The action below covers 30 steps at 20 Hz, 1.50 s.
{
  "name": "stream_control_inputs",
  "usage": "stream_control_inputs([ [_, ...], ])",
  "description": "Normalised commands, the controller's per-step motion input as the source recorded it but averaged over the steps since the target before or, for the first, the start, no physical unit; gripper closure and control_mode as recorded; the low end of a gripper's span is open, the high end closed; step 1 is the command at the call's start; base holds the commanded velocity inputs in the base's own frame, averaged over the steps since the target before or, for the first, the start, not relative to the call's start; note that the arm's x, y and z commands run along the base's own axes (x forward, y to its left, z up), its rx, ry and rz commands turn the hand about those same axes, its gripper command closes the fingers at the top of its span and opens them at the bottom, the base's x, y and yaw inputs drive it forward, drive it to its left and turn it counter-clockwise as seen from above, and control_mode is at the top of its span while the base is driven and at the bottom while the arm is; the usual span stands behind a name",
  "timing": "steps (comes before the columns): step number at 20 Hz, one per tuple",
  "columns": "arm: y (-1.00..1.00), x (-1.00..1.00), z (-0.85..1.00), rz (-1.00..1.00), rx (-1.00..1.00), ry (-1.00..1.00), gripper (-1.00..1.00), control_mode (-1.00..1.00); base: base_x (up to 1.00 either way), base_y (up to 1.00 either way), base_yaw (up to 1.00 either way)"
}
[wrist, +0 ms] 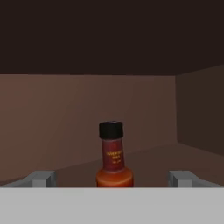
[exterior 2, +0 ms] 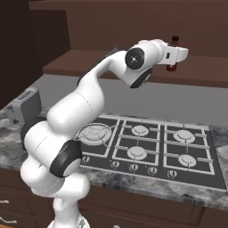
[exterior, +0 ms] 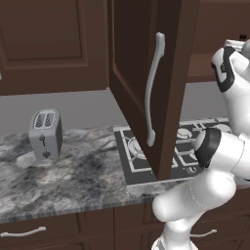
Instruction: Pick the chicken drumstick from the plate and place it on the cutting board. Then pick the condiment bottle from the cabinet and place it next to the cutting board.
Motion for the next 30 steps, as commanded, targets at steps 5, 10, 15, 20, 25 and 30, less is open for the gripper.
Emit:
stream_control_inputs([
  [5, -0.06, 0.11, -0.02, 0.0, 0.0, 0.0, -1.0, -1.0, 0.0, 0.0, 0.0],
  [10, -0.07, 0.13, -0.02, 0.0, 0.0, 0.0, -1.0, -1.0, 0.0, 0.0, 0.0],
  [15, -0.1, 0.15, -0.01, 0.0, 0.0, 0.01, -1.0, -1.0, 0.0, 0.0, 0.0],
  [20, -0.12, 0.14, -0.02, 0.0, 0.0, 0.01, -1.0, -1.0, 0.0, 0.0, 0.0],
  [25, -0.14, 0.13, -0.01, 0.0, 0.01, 0.01, -1.0, -1.0, 0.0, 0.0, 0.0],
  [30, -0.15, 0.11, -0.01, 0.0, 0.01, 0.02, -1.0, -1.0, 0.0, 0.0, 0.0],
])
